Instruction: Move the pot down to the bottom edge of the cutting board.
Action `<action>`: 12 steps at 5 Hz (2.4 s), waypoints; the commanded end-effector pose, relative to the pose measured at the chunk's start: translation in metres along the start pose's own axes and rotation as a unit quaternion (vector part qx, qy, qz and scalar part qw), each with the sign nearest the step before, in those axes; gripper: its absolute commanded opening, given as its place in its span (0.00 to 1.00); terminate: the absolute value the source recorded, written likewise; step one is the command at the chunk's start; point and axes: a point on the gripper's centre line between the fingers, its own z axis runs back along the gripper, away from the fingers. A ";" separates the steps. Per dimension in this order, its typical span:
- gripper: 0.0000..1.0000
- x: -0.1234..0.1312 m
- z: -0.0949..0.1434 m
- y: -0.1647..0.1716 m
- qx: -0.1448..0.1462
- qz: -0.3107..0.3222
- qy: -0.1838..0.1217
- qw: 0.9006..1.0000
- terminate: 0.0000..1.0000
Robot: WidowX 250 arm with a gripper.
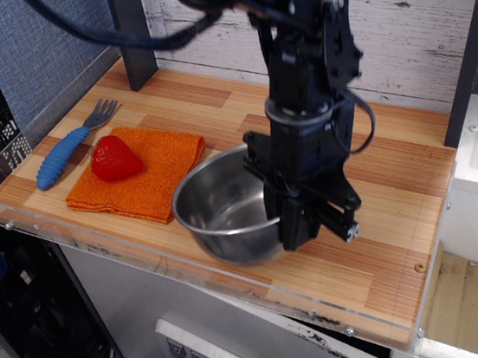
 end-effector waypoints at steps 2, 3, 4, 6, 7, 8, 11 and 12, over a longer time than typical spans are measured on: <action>1.00 -0.007 0.002 -0.003 0.015 -0.048 -0.006 0.999 0.00; 1.00 -0.009 0.014 -0.007 0.021 -0.063 -0.023 0.997 0.00; 1.00 -0.012 0.028 -0.007 0.031 -0.069 -0.042 0.996 0.00; 1.00 -0.035 0.080 0.024 0.041 0.070 -0.064 0.995 0.00; 1.00 -0.047 0.109 0.045 0.037 0.151 -0.062 0.986 0.00; 1.00 -0.054 0.127 0.069 0.009 0.192 -0.074 0.978 0.00; 1.00 -0.042 0.140 0.081 0.022 0.184 -0.085 0.979 0.00; 1.00 -0.042 0.140 0.081 0.022 0.184 -0.085 0.979 1.00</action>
